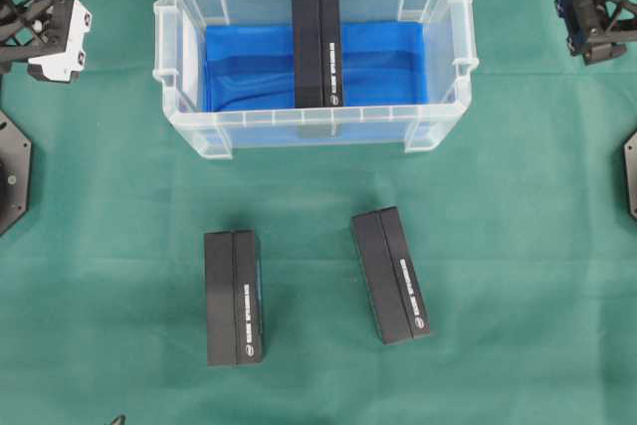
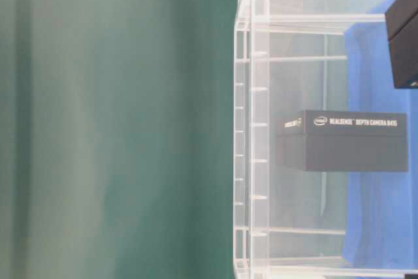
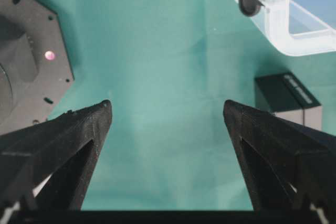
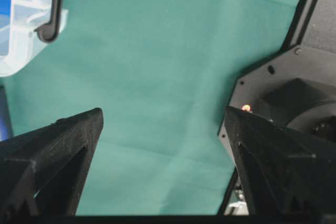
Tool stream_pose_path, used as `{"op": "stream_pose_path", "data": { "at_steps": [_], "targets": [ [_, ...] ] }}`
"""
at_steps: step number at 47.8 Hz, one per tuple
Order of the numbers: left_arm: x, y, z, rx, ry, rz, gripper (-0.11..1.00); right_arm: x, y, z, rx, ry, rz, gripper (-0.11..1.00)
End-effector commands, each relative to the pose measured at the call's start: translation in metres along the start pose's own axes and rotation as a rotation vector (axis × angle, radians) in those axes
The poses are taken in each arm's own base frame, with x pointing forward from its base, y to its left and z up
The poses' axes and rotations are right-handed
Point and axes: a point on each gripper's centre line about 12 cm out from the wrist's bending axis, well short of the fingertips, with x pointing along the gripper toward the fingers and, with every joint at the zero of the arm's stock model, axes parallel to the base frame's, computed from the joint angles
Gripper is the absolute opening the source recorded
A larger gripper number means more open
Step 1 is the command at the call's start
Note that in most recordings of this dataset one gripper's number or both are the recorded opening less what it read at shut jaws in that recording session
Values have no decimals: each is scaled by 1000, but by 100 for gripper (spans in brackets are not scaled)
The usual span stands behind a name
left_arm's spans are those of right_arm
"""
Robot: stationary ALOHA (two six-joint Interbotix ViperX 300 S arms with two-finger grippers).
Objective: Take the box out of the case with both arms.
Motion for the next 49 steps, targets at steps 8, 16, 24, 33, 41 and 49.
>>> {"op": "stream_pose_path", "data": {
  "at_steps": [8, 16, 24, 33, 41, 49],
  "targets": [
    [-5, -1, 2, -6, -5, -21, 91, -4, -1, 1, 7, -6, 18, 92],
    [-5, -1, 1, -6, -3, -21, 91, -4, 0, 1, 7, -5, 16, 92],
    [-5, -1, 1, -6, -4, -22, 91, -3, -1, 1, 8, -5, 14, 92],
    [-5, -2, 2, -7, -6, -31, 91, -4, -1, 1, 7, -4, 14, 92],
    [-4, -2, 2, -7, -6, -31, 91, -4, -1, 1, 7, -3, 15, 92],
    [-5, -2, 2, -7, -7, -33, 91, -4, -1, 1, 9, -4, 14, 92]
  ]
}}
